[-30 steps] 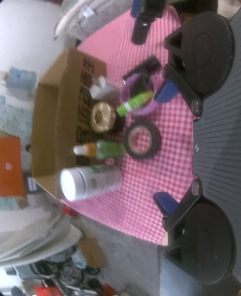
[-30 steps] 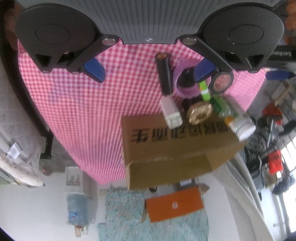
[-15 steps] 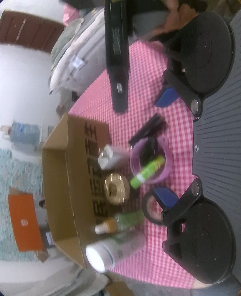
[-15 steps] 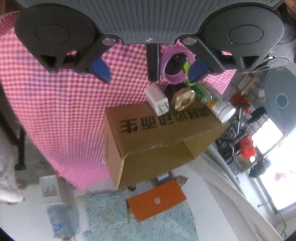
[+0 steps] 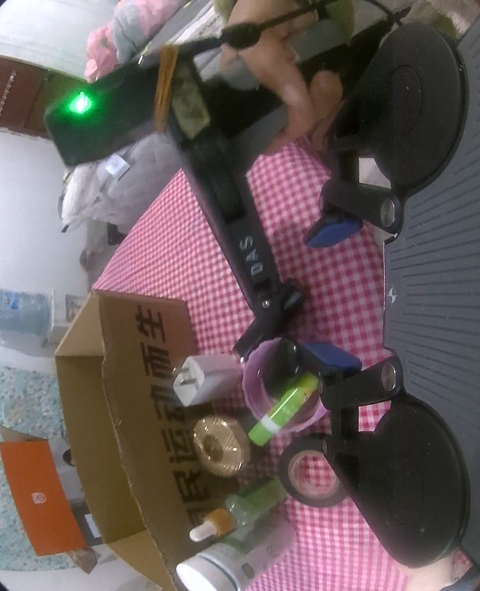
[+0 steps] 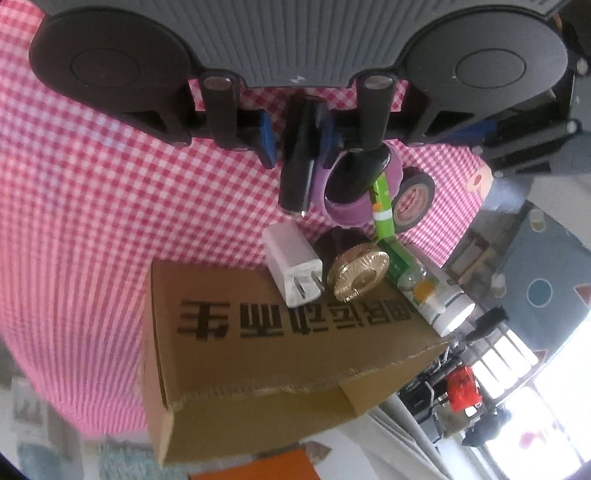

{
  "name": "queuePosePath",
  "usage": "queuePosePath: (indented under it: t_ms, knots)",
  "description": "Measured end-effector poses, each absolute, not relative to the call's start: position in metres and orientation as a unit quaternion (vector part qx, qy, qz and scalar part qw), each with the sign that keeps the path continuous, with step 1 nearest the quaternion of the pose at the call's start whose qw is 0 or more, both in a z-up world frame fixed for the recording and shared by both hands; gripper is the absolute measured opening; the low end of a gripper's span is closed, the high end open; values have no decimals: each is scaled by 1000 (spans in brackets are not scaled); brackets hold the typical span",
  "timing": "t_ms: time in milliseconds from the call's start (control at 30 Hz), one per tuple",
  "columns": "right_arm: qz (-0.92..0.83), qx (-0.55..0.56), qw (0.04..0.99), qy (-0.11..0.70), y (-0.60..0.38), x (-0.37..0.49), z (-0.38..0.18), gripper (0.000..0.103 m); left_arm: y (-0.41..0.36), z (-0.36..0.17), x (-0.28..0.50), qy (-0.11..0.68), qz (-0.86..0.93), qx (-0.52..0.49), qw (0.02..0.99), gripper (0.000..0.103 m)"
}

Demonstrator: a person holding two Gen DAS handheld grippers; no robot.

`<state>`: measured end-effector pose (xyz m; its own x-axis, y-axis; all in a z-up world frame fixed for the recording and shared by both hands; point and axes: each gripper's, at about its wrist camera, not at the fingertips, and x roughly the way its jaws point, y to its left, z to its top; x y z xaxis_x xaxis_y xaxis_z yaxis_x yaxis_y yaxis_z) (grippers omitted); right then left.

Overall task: Organize rigid objects
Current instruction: 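Grasp the black cylinder beside the purple bowl with the right gripper, then carry the black cylinder into the cardboard box and open the right gripper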

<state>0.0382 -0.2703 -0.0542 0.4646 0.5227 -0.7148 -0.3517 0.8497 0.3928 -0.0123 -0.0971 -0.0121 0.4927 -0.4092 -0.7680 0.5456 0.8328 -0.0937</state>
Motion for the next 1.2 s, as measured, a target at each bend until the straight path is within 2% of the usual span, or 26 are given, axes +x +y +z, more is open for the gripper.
queuePosePath:
  t_ms: [533, 733, 867, 1067, 1200]
  knots:
    - [218, 286, 794, 490, -321, 11, -73, 25, -125, -29, 10, 458, -336, 70, 820, 64]
    - [214, 262, 814, 473, -317, 12, -60, 26, -133, -35, 14, 465, -318, 80, 822, 61]
    - [215, 245, 812, 485, -307, 20, -64, 27, -132, -41, 18, 482, -301, 78, 819, 58]
    - [225, 246, 805, 491, -299, 25, -71, 26, -136, -44, 18, 482, -291, 95, 821, 57]
    - [232, 240, 803, 493, -292, 27, -71, 31, -137, -44, 16, 476, -287, 101, 825, 55]
